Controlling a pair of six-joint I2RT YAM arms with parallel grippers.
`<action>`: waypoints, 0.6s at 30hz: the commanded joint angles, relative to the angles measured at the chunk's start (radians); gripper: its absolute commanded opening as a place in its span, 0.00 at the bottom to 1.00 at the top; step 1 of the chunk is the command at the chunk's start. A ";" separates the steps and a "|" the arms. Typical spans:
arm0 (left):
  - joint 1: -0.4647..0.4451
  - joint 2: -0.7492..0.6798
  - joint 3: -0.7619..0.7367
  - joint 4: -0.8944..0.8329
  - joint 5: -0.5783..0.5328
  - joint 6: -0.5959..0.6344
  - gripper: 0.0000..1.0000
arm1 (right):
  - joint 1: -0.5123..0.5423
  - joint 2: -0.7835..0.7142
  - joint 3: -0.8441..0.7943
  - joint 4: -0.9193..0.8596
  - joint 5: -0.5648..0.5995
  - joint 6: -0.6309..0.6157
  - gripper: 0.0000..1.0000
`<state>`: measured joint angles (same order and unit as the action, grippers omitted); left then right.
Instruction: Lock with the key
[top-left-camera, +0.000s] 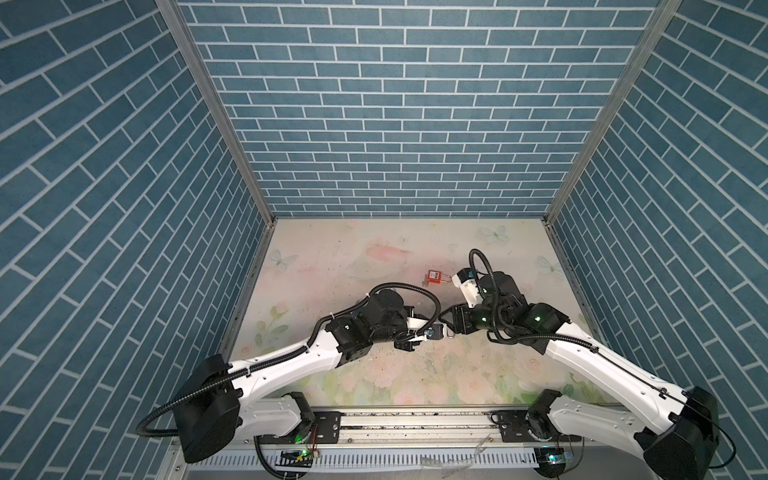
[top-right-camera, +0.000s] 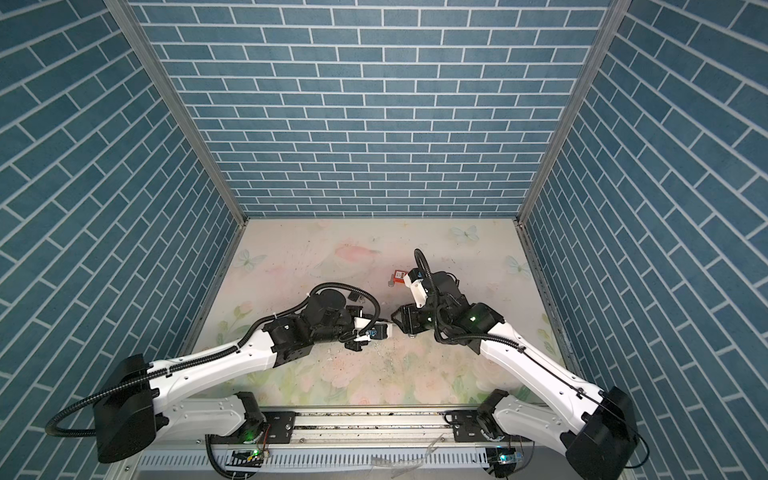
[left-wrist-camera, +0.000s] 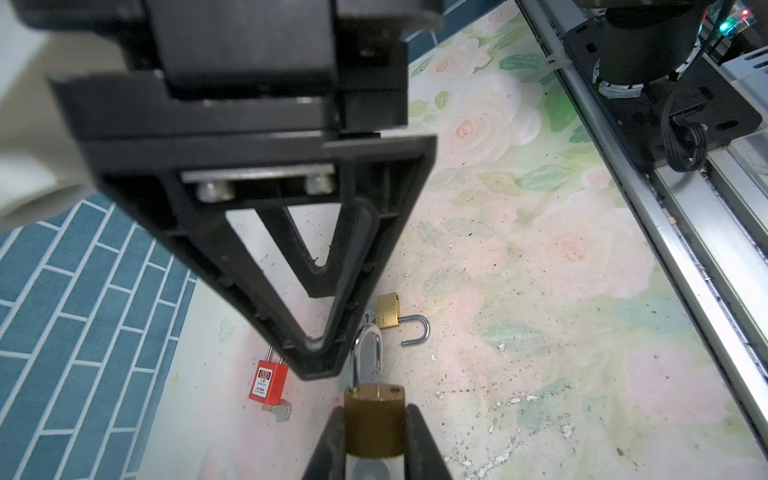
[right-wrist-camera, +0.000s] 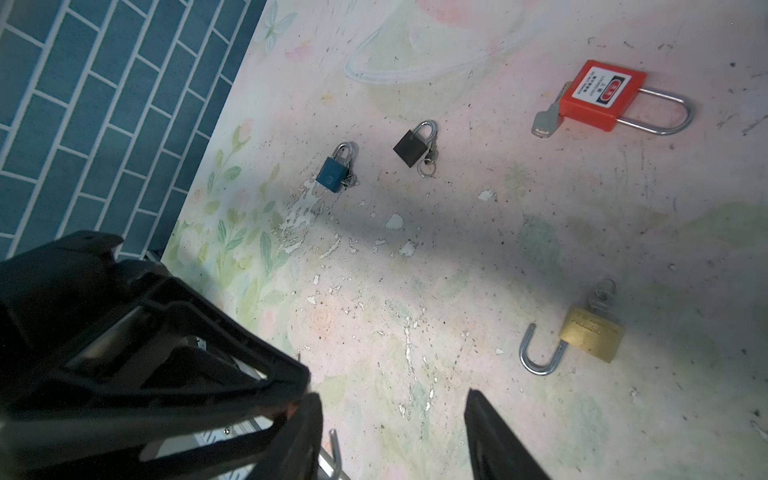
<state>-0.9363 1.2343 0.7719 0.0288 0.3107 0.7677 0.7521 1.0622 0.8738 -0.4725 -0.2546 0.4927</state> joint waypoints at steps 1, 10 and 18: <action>0.001 -0.011 0.039 0.028 0.008 -0.002 0.06 | -0.015 -0.041 0.000 -0.043 0.009 -0.008 0.55; 0.006 0.018 0.066 -0.038 0.046 -0.024 0.05 | -0.017 -0.117 -0.023 0.055 -0.147 -0.080 0.44; 0.018 0.024 0.073 -0.029 0.058 -0.030 0.05 | -0.014 -0.105 -0.063 0.058 -0.195 -0.075 0.32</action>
<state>-0.9253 1.2514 0.8150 0.0040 0.3458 0.7403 0.7383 0.9539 0.8188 -0.4202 -0.4118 0.4397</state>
